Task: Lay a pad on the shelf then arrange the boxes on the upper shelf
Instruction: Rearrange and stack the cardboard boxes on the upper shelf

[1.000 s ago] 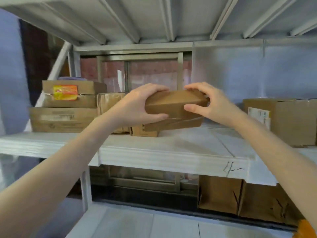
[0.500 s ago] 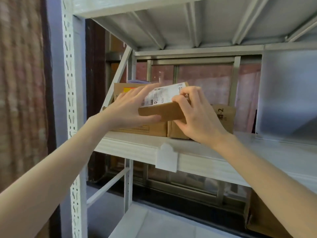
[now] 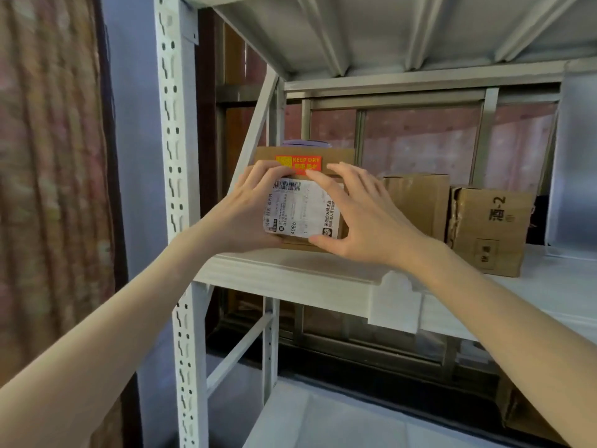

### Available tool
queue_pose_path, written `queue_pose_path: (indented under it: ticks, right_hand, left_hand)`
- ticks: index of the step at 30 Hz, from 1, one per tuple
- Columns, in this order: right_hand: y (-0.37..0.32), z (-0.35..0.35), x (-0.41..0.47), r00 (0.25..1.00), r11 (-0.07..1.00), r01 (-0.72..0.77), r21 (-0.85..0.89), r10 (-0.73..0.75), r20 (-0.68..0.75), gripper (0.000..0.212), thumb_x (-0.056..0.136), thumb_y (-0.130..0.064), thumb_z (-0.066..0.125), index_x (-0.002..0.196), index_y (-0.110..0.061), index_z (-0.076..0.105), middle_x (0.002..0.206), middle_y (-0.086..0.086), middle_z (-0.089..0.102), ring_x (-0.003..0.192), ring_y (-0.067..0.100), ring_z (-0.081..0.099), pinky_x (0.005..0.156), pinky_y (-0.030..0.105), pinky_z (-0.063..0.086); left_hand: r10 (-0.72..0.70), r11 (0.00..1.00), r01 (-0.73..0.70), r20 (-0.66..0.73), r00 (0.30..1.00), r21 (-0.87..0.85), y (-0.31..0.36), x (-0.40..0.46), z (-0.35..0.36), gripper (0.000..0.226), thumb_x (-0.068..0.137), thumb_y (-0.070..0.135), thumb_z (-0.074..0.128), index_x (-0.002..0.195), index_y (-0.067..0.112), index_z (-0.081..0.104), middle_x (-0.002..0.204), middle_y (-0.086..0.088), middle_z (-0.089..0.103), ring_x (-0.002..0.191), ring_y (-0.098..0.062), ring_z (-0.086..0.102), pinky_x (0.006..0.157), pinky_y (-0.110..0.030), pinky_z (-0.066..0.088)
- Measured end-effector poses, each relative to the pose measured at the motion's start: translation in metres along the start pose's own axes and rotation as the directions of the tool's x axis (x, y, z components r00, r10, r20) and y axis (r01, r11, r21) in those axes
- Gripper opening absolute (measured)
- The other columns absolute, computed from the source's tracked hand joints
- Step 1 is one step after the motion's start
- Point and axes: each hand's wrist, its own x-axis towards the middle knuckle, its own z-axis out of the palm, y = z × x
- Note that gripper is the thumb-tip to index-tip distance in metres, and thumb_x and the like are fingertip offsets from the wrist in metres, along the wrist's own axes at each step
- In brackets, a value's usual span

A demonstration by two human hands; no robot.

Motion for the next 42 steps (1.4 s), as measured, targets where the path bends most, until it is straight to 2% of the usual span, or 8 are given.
queue_pose_path:
  ticks: [2, 5, 10, 16, 21, 25, 31, 42]
  right_hand:
    - [-0.006, 0.007, 0.009, 0.998, 0.999, -0.026, 0.046, 0.023, 0.065, 0.087, 0.078, -0.054, 0.060, 0.145, -0.032, 0.009, 0.147, 0.004, 0.019, 0.136, 0.024, 0.018, 0.110, 0.054, 0.025]
    - [-0.017, 0.021, 0.021, 0.997, 0.995, -0.022, 0.096, 0.014, 0.080, 0.080, 0.081, -0.040, 0.064, 0.143, -0.025, 0.017, 0.140, 0.004, 0.023, 0.128, 0.023, 0.024, 0.099, 0.045, 0.042]
    - [-0.026, 0.046, 0.027, 0.992, 0.996, 0.003, 0.088, -0.014, 0.126, 0.069, 0.085, -0.023, 0.062, 0.142, -0.021, 0.023, 0.134, 0.005, 0.029, 0.124, 0.020, 0.027, 0.089, 0.037, 0.050]
    - [-0.030, 0.055, 0.030, 0.994, 0.993, -0.002, 0.116, -0.010, 0.108, 0.069, 0.087, -0.020, 0.060, 0.145, -0.020, 0.022, 0.138, 0.004, 0.034, 0.129, 0.020, 0.025, 0.097, 0.035, 0.044]
    - [-0.032, 0.056, 0.035, 0.994, 0.989, -0.001, 0.145, -0.015, 0.107, 0.066, 0.087, -0.020, 0.060, 0.143, -0.019, 0.027, 0.137, 0.000, 0.041, 0.129, 0.017, 0.028, 0.103, 0.034, 0.037]
    - [-0.031, 0.047, 0.035, 0.991, 0.988, -0.005, 0.151, -0.015, 0.134, 0.067, 0.086, -0.026, 0.061, 0.143, -0.019, 0.026, 0.140, 0.002, 0.042, 0.131, 0.017, 0.030, 0.104, 0.036, 0.038]
    - [-0.013, 0.020, 0.011, 0.991, 0.989, -0.066, 0.129, 0.049, 0.127, 0.073, 0.086, -0.038, 0.059, 0.146, -0.021, 0.021, 0.156, -0.002, 0.019, 0.143, 0.014, 0.014, 0.114, 0.042, 0.024]
    - [0.082, -0.080, -0.097, 0.955, 0.955, -0.285, -0.087, 0.291, 0.065, 0.069, 0.086, -0.046, 0.055, 0.144, -0.023, 0.026, 0.153, -0.003, 0.025, 0.141, 0.015, 0.020, 0.111, 0.041, 0.027]
  left_hand:
    - [-0.007, 1.000, 0.007, -0.021, 1.000, 0.025, -0.011, -0.006, 0.003, 0.095, 0.060, 0.047, 0.076, 0.136, 0.007, 0.034, 0.133, -0.010, 0.039, 0.122, -0.016, 0.028, 0.102, -0.028, 0.027]
    - [-0.023, 0.999, 0.023, -0.015, 1.000, 0.032, -0.025, -0.018, 0.012, 0.094, 0.061, 0.042, 0.079, 0.136, 0.009, 0.033, 0.134, -0.008, 0.037, 0.125, -0.018, 0.026, 0.105, -0.029, 0.026]
    - [-0.104, 0.994, 0.105, 0.074, 0.992, -0.019, -0.042, -0.038, 0.030, 0.082, 0.068, 0.021, 0.080, 0.135, 0.016, 0.033, 0.136, 0.000, 0.032, 0.129, -0.016, 0.024, 0.107, -0.030, 0.026]
    - [-0.169, 0.980, 0.163, 0.049, 0.984, 0.114, -0.047, -0.046, 0.029, 0.073, 0.074, 0.023, 0.076, 0.136, 0.018, 0.038, 0.140, 0.000, 0.042, 0.132, -0.023, 0.033, 0.109, -0.043, 0.029]
    - [-0.271, 0.955, 0.268, 0.001, 0.963, 0.129, -0.043, -0.041, 0.022, 0.050, 0.084, 0.046, 0.060, 0.125, 0.022, 0.044, 0.129, 0.005, 0.052, 0.122, -0.019, 0.045, 0.102, -0.041, 0.033]
    - [-0.295, 0.932, 0.281, 0.026, 0.955, 0.227, -0.033, -0.034, 0.020, 0.055, 0.084, 0.056, 0.051, 0.123, 0.019, 0.045, 0.135, 0.003, 0.048, 0.133, -0.019, 0.036, 0.110, -0.047, 0.022]
    - [-0.211, 0.955, 0.205, 0.006, 0.977, 0.216, -0.012, -0.023, 0.023, 0.084, 0.077, 0.071, 0.038, 0.144, 0.022, 0.025, 0.159, 0.002, 0.008, 0.147, -0.018, 0.000, 0.113, -0.055, 0.000]
    - [0.020, 0.999, -0.022, -0.031, 0.999, -0.043, 0.131, 0.056, 0.062, 0.076, 0.082, 0.064, 0.047, 0.144, 0.025, 0.028, 0.159, 0.001, 0.008, 0.147, -0.018, 0.000, 0.115, -0.052, 0.002]
